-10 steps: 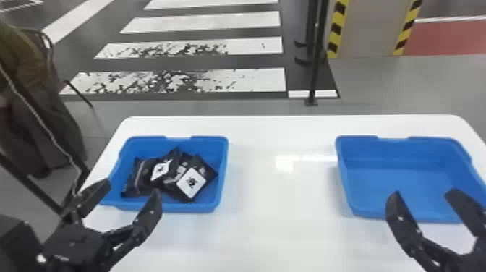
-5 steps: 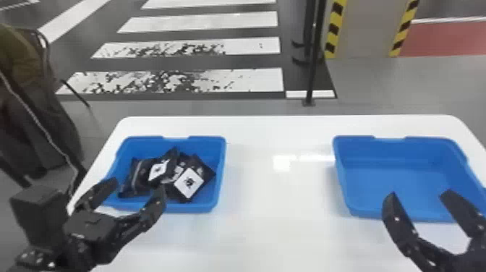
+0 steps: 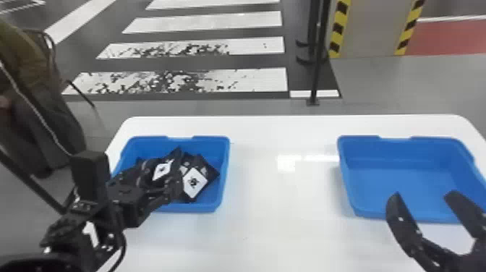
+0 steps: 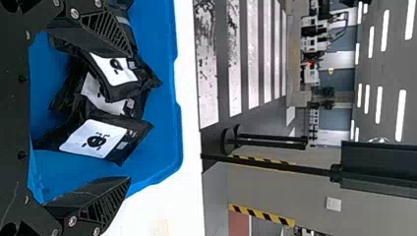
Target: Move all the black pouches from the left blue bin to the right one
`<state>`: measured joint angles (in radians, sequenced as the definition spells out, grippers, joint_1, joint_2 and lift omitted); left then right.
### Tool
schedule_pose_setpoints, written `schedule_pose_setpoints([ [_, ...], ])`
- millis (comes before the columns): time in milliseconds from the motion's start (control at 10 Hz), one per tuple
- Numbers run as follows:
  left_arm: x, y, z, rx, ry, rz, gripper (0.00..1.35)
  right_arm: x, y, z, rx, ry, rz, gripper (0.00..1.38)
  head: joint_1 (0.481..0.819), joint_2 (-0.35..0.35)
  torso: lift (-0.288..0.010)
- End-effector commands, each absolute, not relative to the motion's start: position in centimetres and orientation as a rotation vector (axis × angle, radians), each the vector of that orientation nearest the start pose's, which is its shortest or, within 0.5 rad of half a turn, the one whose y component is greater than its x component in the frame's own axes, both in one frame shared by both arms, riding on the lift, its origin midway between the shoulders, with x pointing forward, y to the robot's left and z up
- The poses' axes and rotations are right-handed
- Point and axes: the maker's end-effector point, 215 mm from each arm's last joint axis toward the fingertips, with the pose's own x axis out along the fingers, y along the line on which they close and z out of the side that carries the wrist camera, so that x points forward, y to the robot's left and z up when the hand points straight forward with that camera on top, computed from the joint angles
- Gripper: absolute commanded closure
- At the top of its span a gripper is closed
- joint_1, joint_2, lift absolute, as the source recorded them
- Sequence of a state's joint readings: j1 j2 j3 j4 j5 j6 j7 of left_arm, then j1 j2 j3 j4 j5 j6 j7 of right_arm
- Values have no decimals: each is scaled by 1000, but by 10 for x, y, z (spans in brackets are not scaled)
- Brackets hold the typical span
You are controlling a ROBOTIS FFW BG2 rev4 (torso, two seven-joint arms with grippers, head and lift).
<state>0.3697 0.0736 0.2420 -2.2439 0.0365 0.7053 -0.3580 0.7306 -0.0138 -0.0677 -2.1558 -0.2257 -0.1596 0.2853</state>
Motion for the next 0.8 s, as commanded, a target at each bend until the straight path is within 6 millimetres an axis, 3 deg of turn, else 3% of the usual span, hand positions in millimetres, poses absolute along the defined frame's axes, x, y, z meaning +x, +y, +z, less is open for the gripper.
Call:
schedule_pose_setpoints([
  [0,471,280,-387,-14,469,-179,153,374,-212,-314,165,-44,209,139,695,113,-140],
  [200,490,260,-412,-30,564,-248,156,374,-212,-317,170,-39,208,139,695,91,-140],
  [500,495,263,-431,-10,668,-237,157,375,-212,-319,183,-39,207,139,695,64,-140],
  [700,503,252,-445,-21,712,-278,159,376,-211,-319,186,-39,208,139,695,63,-140],
])
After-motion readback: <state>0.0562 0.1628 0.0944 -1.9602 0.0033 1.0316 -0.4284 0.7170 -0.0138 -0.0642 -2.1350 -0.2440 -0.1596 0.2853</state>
